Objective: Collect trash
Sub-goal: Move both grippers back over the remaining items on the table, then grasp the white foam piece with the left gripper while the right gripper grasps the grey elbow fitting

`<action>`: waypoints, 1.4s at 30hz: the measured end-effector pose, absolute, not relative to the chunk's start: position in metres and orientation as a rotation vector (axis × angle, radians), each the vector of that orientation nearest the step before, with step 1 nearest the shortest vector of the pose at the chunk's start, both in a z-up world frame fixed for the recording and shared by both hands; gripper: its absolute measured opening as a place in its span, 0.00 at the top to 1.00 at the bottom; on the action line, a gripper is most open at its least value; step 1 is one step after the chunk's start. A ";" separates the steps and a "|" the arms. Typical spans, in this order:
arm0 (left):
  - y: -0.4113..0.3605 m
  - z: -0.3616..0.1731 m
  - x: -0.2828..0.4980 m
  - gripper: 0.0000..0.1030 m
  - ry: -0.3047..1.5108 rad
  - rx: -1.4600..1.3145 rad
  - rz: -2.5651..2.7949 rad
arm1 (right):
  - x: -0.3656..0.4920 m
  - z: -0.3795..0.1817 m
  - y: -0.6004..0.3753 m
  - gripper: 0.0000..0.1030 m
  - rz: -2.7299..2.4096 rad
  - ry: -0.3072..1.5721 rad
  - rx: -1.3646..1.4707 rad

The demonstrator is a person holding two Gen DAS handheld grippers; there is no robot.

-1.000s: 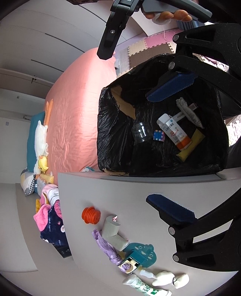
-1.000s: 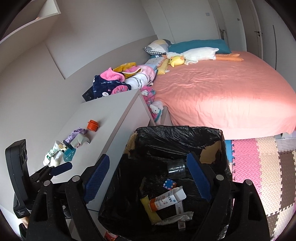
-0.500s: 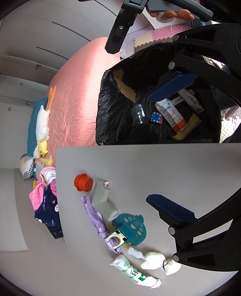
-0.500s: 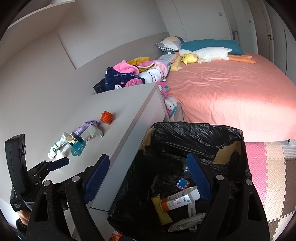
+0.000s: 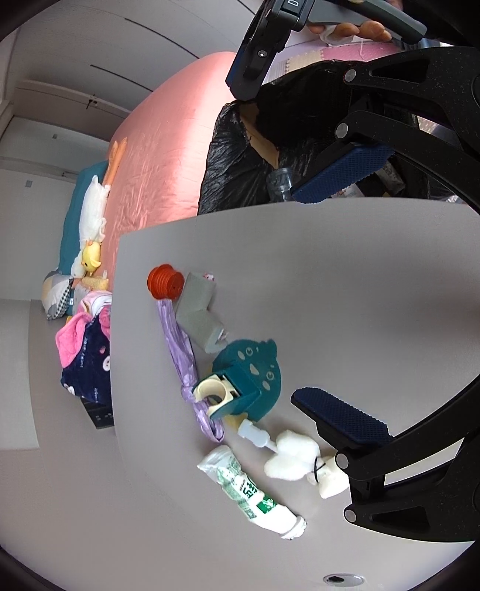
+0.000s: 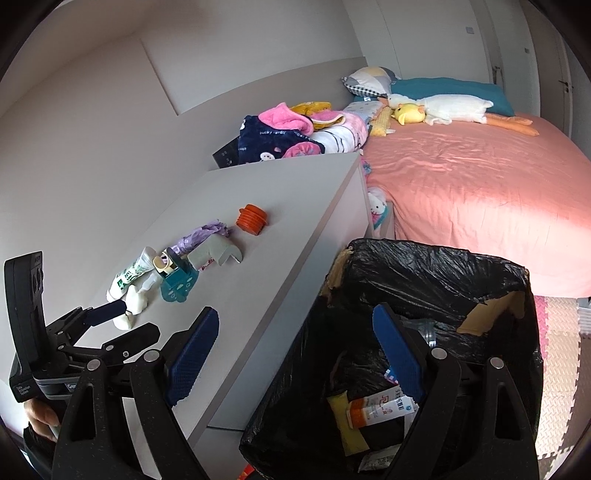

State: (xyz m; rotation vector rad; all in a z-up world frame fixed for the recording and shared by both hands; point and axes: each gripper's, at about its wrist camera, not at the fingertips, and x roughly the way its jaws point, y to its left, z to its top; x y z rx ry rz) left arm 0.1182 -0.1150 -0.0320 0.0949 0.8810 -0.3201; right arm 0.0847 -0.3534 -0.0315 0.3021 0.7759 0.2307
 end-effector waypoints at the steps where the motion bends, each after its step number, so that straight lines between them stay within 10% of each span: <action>1: -0.111 -0.032 0.119 0.06 0.881 0.093 -0.311 | 0.087 -0.032 -0.350 0.17 0.237 0.779 0.296; 31: -0.018 -0.063 0.159 0.07 0.944 0.054 -0.105 | 0.175 -0.055 -0.258 0.17 0.367 0.861 0.175; 42: -0.005 -0.079 0.166 0.29 0.987 0.071 -0.084 | 0.207 -0.062 -0.232 0.17 0.387 0.882 0.142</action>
